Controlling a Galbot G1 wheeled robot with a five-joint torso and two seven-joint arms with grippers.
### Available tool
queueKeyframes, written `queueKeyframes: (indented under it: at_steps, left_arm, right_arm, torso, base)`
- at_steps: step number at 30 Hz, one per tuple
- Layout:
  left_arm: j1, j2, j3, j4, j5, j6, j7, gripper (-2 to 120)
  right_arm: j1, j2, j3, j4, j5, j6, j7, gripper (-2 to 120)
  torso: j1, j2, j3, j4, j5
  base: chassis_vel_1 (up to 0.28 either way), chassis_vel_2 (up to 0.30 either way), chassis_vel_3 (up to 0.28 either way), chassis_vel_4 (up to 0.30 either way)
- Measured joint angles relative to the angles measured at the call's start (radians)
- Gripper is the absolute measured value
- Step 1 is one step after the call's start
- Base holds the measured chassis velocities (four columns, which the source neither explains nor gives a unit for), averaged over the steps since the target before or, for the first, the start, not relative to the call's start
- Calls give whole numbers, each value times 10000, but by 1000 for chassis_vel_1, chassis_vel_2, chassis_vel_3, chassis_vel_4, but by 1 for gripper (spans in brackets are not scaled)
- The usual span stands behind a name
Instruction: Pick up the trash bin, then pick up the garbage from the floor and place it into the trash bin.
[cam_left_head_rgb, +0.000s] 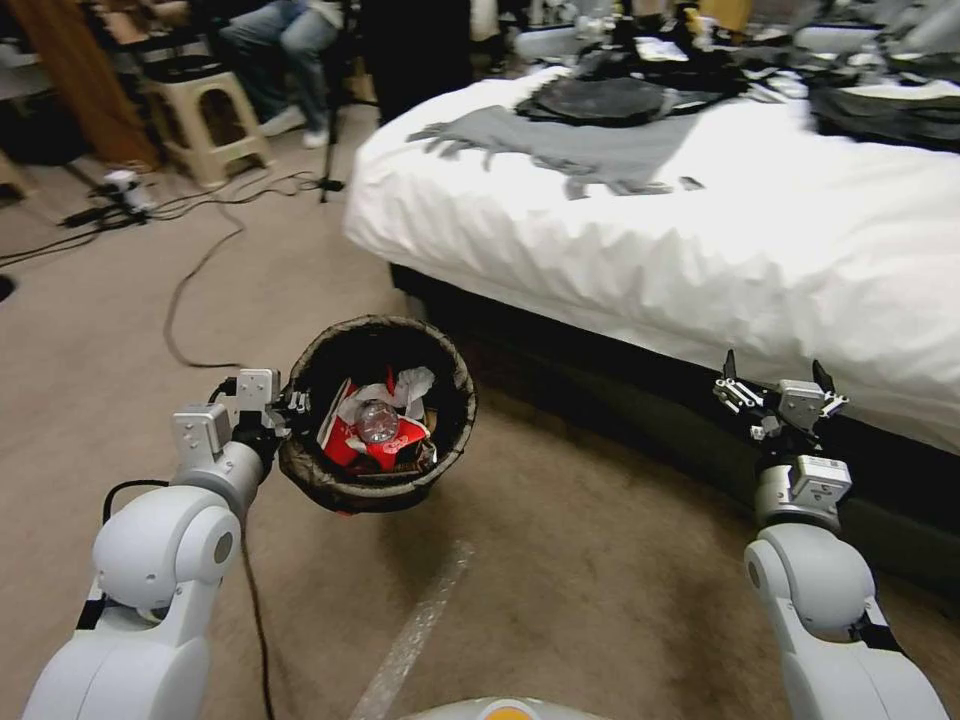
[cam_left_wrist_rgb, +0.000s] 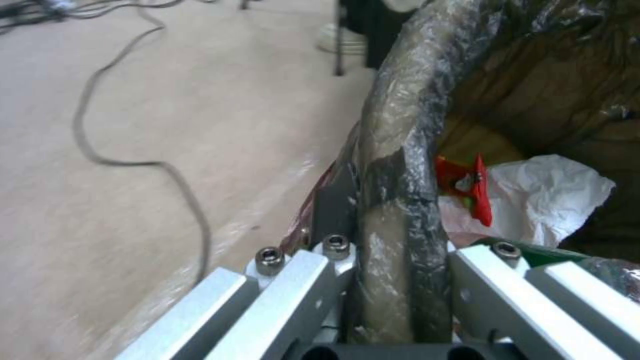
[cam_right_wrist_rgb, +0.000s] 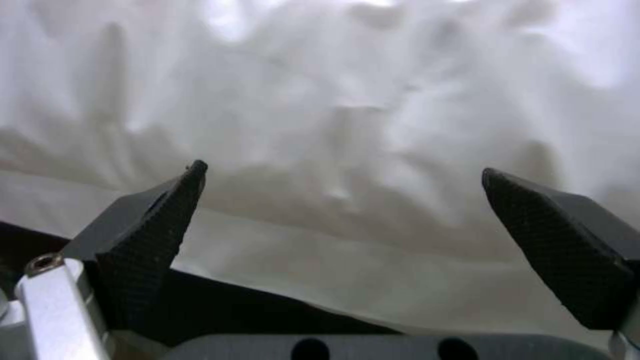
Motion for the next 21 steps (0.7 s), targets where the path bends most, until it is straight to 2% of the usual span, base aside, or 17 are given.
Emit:
queueKeyframes:
  at_steps: [21]
  left_arm:
    - [17, -5, 87, 57, 5, 0, -11, 1]
  right_arm:
    - [-72, -3, -23, -58, -19, -1, 12, 100]
  torso:
    - [0, 0, 0, 3, 0]
  base:
    - [134, 125, 126, 127]
